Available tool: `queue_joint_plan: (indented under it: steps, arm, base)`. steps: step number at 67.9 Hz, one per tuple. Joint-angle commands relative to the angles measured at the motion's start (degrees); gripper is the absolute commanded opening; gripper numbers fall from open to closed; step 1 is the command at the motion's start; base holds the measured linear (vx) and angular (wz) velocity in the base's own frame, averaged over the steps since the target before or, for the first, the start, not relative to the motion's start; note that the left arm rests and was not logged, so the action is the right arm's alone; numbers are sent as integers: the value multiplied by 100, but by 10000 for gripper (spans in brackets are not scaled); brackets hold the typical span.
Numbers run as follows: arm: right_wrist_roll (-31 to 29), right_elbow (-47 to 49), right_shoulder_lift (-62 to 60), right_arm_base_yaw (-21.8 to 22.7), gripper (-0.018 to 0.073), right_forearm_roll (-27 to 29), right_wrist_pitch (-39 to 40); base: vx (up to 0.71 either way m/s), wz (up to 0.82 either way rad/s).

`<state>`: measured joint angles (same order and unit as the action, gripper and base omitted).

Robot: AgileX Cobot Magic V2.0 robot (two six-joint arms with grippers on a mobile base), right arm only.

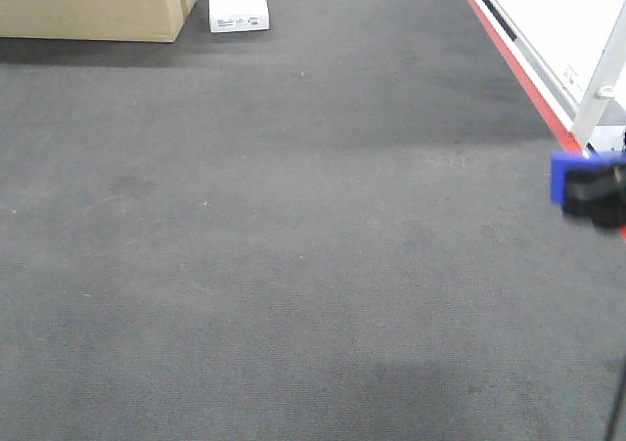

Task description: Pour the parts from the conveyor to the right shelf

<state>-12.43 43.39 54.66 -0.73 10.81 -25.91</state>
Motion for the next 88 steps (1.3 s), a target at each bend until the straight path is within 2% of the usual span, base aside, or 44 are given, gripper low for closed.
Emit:
queue_joint_plan:
  steps: [1,20,36,88]
  arm:
    - [-140,-404,-644,2,-6,51,677]
    - [-153,-1820,-3107,20,-6,51,971]
    - [-153,-2334,-4654,20,-6,51,806]
    - [-153,-2377,-4897,20,-6,22,835]
  base:
    - [0,0]
    - [0,0]
    - [0,0]
    - [0,0]
